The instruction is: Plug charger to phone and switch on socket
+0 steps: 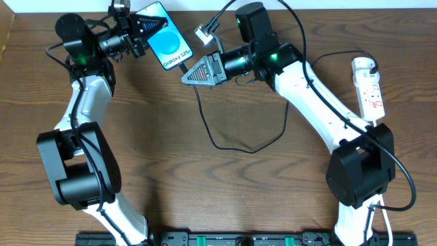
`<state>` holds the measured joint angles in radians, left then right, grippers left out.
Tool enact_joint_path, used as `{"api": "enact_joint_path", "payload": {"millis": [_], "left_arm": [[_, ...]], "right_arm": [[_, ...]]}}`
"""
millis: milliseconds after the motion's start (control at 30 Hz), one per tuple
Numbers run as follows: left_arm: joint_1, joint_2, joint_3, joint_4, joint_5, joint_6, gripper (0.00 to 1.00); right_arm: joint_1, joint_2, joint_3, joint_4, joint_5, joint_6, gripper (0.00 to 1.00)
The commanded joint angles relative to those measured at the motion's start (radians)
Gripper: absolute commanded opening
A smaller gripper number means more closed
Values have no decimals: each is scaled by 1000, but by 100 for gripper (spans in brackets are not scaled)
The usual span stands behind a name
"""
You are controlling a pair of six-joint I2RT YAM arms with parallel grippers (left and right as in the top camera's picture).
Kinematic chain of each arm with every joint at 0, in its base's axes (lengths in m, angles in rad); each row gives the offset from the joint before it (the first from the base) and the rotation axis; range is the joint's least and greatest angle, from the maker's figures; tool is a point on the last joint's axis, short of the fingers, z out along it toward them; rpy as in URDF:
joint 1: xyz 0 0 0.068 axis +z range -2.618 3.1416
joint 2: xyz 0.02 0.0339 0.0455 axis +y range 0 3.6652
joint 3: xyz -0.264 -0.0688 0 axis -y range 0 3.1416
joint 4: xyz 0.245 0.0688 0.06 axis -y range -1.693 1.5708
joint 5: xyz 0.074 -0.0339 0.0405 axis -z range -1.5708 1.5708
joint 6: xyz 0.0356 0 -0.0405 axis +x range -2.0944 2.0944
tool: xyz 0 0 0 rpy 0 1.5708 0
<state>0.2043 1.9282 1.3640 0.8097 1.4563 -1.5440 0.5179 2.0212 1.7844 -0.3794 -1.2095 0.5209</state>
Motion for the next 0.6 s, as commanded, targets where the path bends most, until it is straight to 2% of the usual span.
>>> {"api": "enact_joint_path", "payload": {"millis": [0, 400, 433, 500, 567], "left_arm": [[-55, -15, 6, 7, 115, 16, 8], [-56, -15, 6, 7, 115, 5, 7], [-55, -15, 6, 7, 115, 5, 7], [-46, -15, 6, 7, 115, 5, 7], [-38, -15, 6, 7, 115, 5, 7]], "right_arm": [[0, -3, 4, 33, 97, 18, 1], [-6, -3, 4, 14, 72, 18, 1], [-6, -3, 4, 3, 72, 9, 3], [-9, -3, 4, -54, 74, -44, 15], [-14, -3, 4, -95, 75, -72, 21]]}}
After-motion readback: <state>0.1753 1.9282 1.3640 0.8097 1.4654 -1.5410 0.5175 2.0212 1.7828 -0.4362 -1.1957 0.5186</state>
